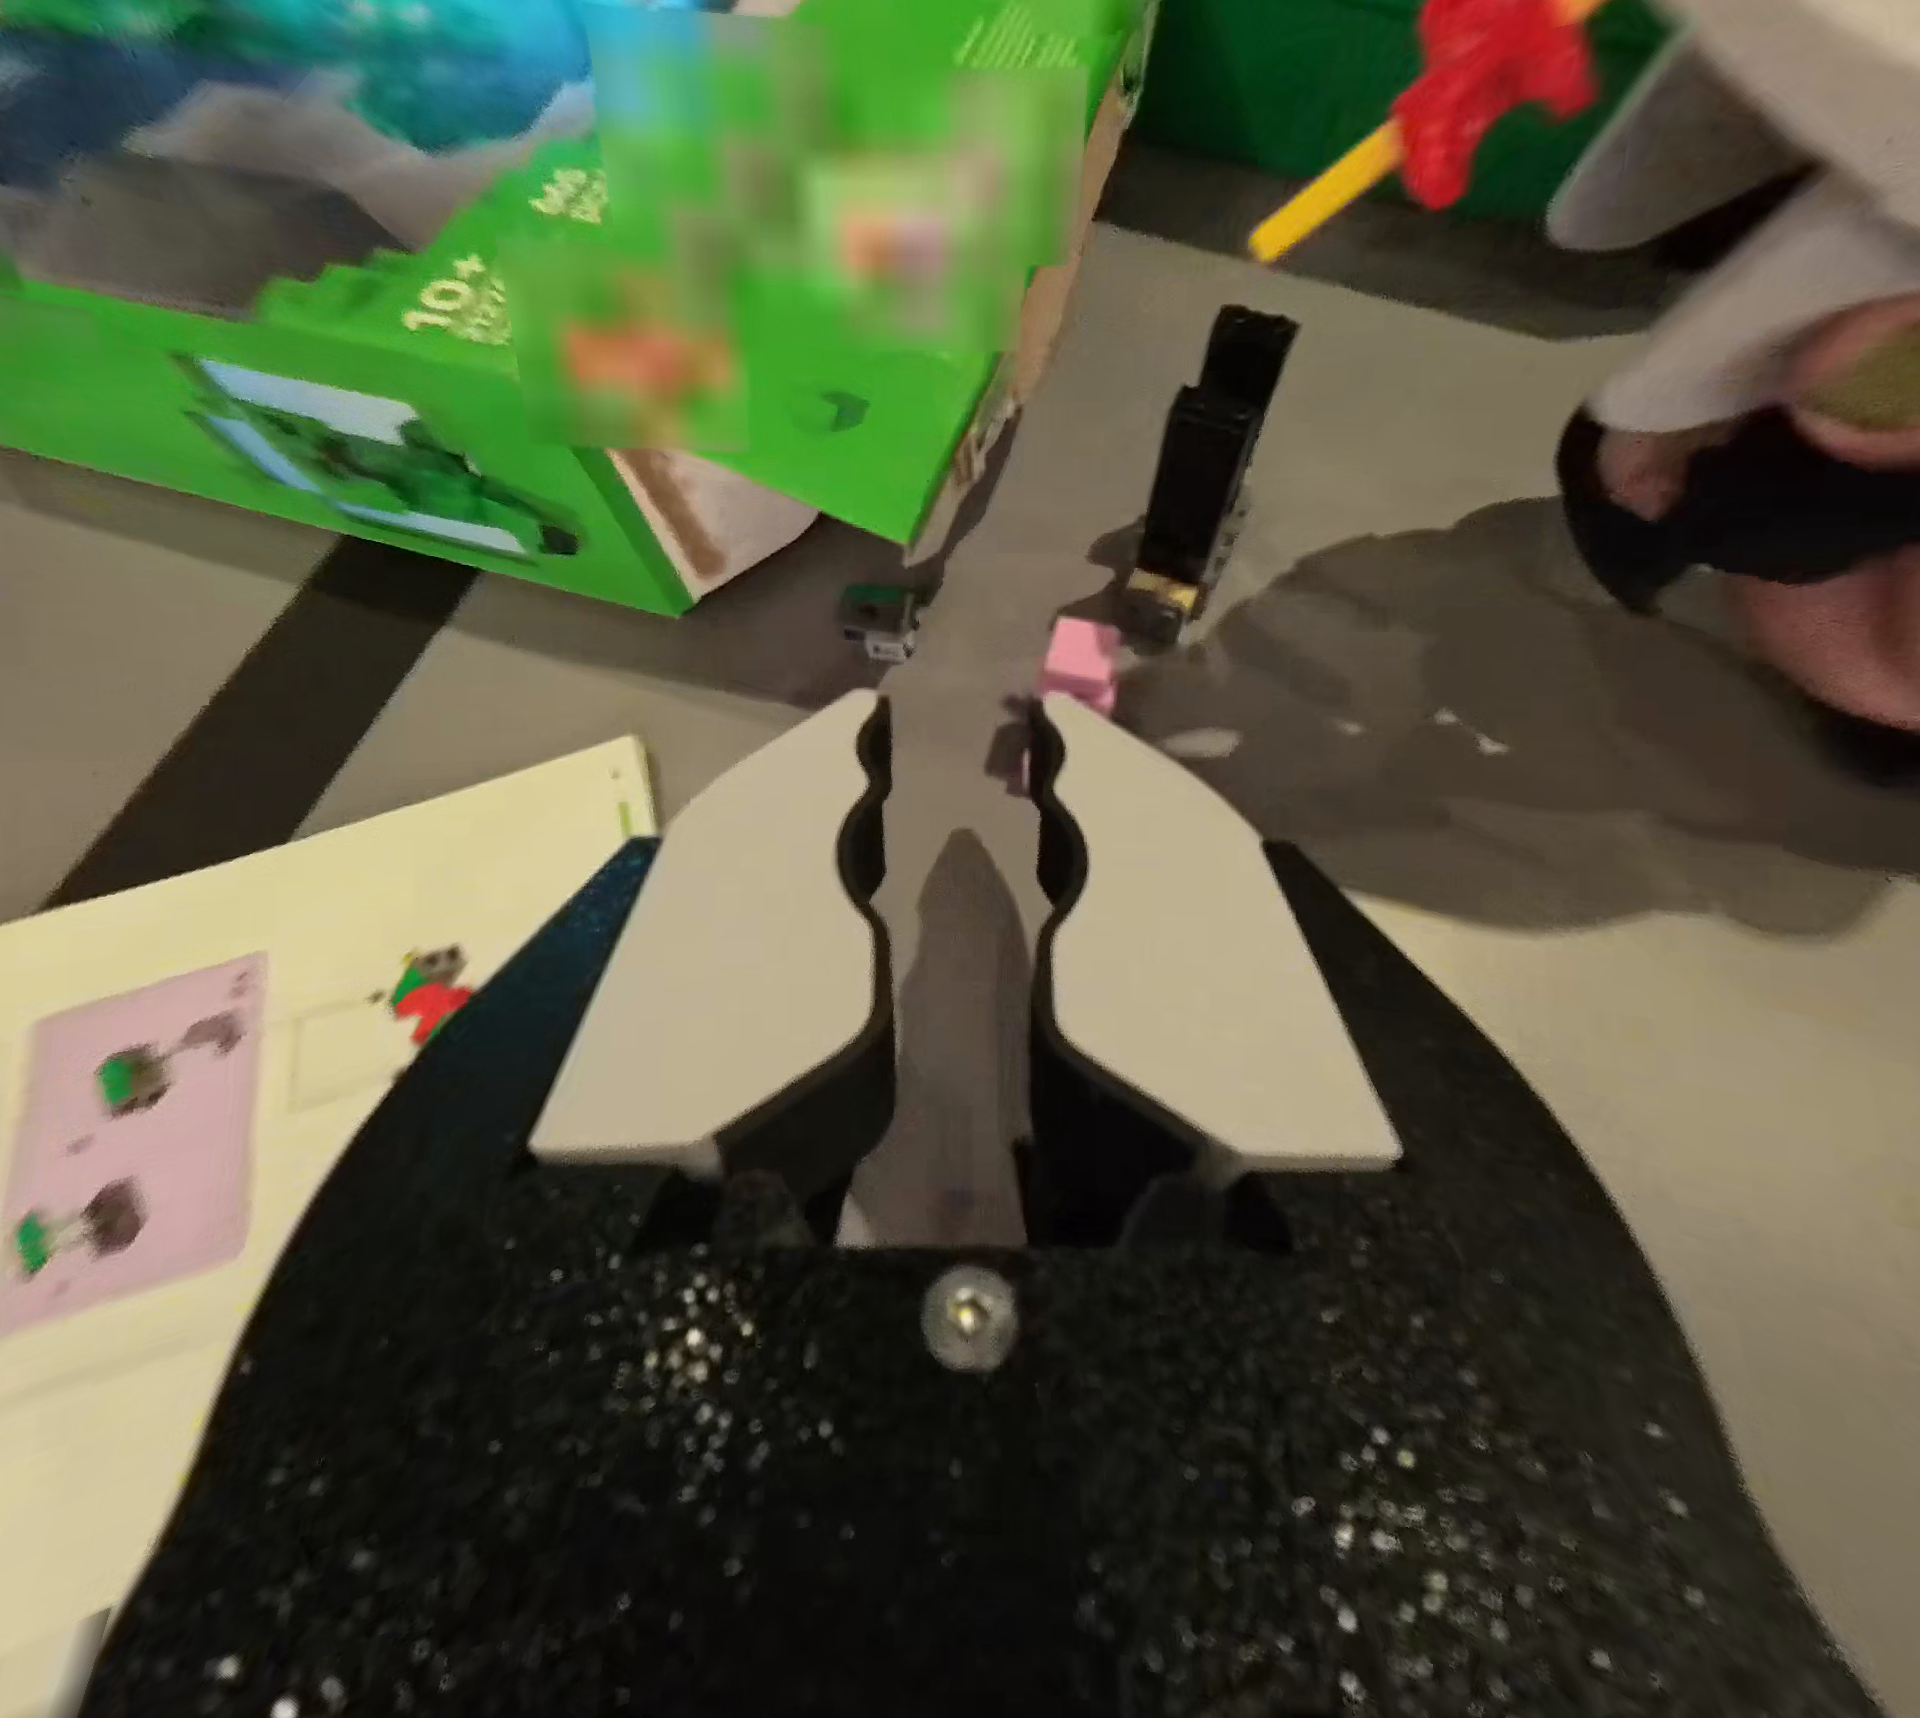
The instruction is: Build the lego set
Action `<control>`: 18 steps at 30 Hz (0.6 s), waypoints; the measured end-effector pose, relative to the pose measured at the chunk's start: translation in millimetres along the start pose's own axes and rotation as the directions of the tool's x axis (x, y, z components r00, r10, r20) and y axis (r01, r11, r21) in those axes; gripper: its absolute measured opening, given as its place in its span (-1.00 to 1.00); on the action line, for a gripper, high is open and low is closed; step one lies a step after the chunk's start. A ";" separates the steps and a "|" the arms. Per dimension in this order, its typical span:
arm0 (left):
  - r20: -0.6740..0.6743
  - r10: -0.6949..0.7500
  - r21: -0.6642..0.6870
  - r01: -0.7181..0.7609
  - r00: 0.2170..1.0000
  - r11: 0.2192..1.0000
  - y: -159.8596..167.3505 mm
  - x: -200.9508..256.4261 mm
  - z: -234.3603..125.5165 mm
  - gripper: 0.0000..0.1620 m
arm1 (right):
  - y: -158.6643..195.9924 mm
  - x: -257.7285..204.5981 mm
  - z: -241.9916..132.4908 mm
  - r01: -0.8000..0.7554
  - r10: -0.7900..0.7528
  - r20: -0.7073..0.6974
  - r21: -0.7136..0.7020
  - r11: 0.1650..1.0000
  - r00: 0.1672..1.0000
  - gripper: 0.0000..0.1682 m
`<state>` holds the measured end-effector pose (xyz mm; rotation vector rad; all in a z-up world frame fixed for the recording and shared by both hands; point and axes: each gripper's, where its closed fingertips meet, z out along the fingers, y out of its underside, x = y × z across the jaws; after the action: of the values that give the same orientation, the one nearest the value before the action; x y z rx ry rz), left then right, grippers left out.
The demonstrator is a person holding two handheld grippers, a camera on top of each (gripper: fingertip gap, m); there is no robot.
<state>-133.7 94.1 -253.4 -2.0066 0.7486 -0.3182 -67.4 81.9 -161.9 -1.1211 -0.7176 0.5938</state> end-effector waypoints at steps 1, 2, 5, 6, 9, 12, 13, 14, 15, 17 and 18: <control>-0.022 -0.014 -0.015 0.013 1.000 1.000 1.2 -2.4 9.5 -0.67 | -0.7 2.0 0.4 -0.002 0.002 -0.002 0.006 1.000 1.000 -0.95; -0.030 -0.019 -0.035 0.018 0.999 0.999 3.2 -5.8 17.8 -0.65 | -1.0 3.8 0.9 -0.010 0.010 -0.004 0.010 1.000 1.000 -0.95; -0.016 0.002 -0.096 -0.004 1.000 0.995 10.2 -17.6 35.4 -0.62 | -1.4 8.6 1.3 -0.035 0.035 -0.009 0.018 0.999 0.999 -0.95; -0.020 0.007 -0.110 -0.009 1.000 0.994 11.6 -19.8 39.5 -0.61 | -1.7 10.1 1.4 -0.045 0.046 -0.011 0.021 0.999 0.999 -0.95; -0.069 0.012 -0.129 -0.021 0.998 0.991 11.9 -19.9 49.5 -0.60 | -1.9 12.9 1.6 -0.070 0.071 -0.015 0.027 0.997 0.997 -0.95; -0.108 0.055 -0.167 -0.072 0.993 0.983 15.8 -19.5 57.5 -0.59 | -1.6 14.1 1.7 -0.079 0.079 -0.018 0.029 0.996 0.997 -0.95; -0.123 0.066 -0.175 -0.087 0.990 0.981 17.0 -18.7 60.0 -0.58 | -1.4 14.6 1.7 -0.082 0.082 -0.019 0.029 0.996 0.996 -0.95; -0.138 0.072 -0.179 -0.096 0.988 0.979 17.6 -17.6 62.2 -0.59 | -1.1 15.2 1.7 -0.086 0.086 -0.021 0.029 0.996 0.996 -0.95; -0.151 0.074 -0.174 -0.100 0.986 0.980 16.7 -16.6 64.1 -0.59 | -0.6 16.0 1.7 -0.091 0.092 -0.023 0.029 0.995 0.996 -0.95; -0.164 0.078 -0.168 -0.106 0.983 0.980 15.3 -16.7 67.0 -0.58 | 0.1 17.7 1.8 -0.104 0.104 -0.026 0.028 0.994 0.994 -0.95; -0.169 0.079 -0.167 -0.107 0.983 0.980 14.7 -17.1 68.4 -0.58 | 0.3 18.7 1.6 -0.108 0.109 -0.029 0.029 0.994 0.994 -0.95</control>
<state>-118.5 146.4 -300.5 -2.1207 1.0001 -0.3738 -56.8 96.8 -157.8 -1.1471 -0.6235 0.6749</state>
